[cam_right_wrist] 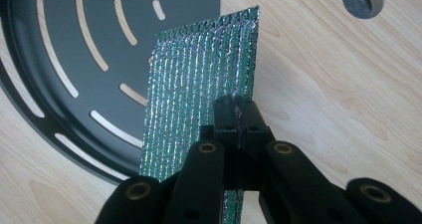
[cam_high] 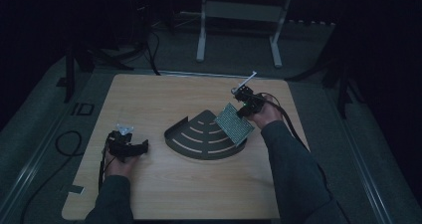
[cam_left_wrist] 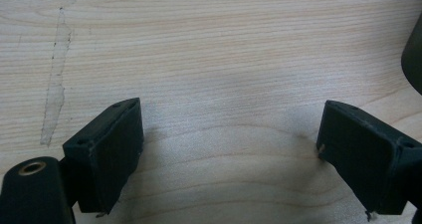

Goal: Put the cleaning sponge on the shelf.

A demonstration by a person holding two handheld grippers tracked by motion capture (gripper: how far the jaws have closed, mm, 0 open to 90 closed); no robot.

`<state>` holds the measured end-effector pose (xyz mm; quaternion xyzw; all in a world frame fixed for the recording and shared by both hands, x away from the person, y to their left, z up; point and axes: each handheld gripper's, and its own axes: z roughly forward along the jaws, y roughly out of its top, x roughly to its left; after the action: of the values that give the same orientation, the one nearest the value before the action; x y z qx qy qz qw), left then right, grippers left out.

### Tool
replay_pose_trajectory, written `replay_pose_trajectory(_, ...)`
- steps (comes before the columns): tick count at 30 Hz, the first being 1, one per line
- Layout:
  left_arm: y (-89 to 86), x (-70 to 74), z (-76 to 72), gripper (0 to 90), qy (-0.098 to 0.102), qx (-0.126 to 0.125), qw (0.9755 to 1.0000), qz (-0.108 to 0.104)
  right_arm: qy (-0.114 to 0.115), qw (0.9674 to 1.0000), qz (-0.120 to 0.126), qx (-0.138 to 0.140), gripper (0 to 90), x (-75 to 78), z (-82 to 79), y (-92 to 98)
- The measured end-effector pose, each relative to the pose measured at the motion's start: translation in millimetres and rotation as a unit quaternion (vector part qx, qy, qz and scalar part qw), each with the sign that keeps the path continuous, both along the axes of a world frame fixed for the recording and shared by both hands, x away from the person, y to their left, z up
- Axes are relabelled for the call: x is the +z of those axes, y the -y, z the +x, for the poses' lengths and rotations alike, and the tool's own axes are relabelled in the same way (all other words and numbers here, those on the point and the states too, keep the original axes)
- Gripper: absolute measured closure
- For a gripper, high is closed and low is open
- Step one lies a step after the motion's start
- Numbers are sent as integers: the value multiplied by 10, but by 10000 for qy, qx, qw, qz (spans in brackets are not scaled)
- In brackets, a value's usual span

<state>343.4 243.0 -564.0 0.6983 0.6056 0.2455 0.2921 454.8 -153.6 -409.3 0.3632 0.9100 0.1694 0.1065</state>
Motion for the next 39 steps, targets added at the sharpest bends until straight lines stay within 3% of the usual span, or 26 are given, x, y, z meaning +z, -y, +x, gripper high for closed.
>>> replay_pose_trajectory(17, 0, 0, 1, 115, -3, -5, 10000, -2, 48, 9998, -184, -8, 897, -180, -18, -182)
replay_pose_trajectory(39, 1, 0, 1, 115, 0, -5, 10000, -3, -57, 9998, -201, -6, 896, -344, -56, -278)
